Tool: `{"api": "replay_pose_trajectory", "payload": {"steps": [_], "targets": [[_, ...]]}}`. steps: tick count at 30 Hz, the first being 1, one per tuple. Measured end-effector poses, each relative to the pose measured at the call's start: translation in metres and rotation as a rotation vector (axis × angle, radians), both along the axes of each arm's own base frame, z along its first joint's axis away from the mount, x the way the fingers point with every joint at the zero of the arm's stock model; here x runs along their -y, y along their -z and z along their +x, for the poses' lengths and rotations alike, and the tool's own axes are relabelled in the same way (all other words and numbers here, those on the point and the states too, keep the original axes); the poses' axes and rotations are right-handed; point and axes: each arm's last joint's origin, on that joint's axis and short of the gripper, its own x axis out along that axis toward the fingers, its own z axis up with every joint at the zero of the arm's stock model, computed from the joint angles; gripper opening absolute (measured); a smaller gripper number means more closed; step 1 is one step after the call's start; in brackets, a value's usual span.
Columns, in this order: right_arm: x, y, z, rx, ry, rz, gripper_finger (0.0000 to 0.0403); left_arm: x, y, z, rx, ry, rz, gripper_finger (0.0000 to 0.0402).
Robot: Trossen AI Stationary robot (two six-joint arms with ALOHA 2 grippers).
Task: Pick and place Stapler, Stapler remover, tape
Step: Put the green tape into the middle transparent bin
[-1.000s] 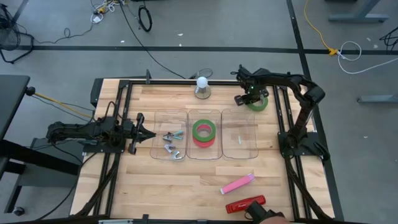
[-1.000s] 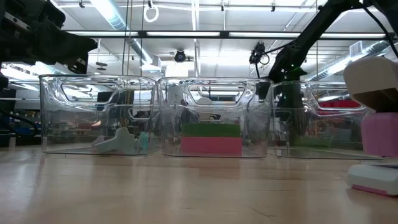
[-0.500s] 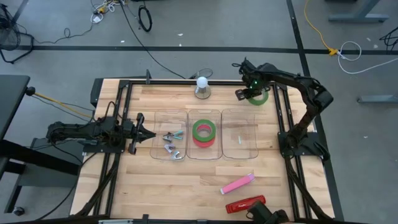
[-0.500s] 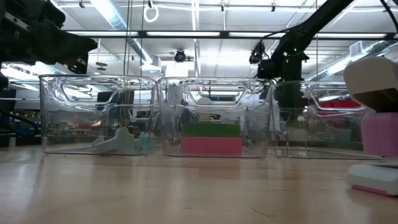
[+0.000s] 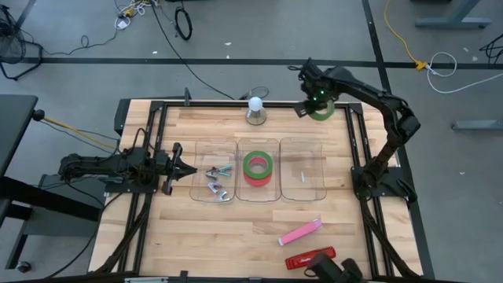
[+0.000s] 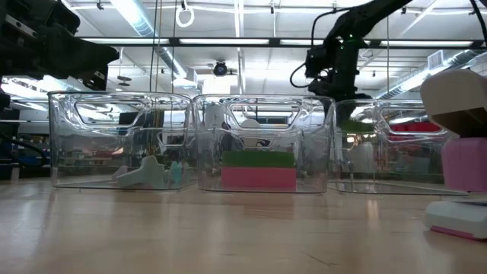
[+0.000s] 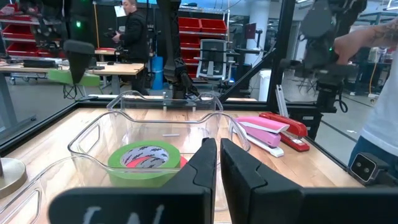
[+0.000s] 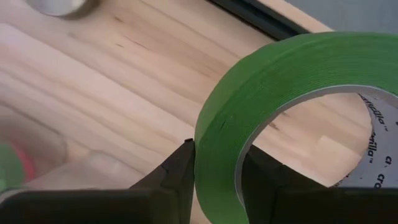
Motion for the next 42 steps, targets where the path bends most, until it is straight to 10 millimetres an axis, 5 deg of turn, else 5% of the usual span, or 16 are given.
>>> {"api": "replay_pose_trajectory", "payload": {"steps": [13, 42], "targets": [[-0.020, -0.033, 0.025, 0.030, -0.211, -0.064, 0.0099, 0.000, 0.000, 0.000, 0.001, 0.000, 0.000, 0.0025], [-0.082, -0.045, 0.065, 0.084, -0.536, -0.024, 0.0084, 0.000, 0.000, 0.000, 0.000, 0.000, 0.000, 0.0025]]}}
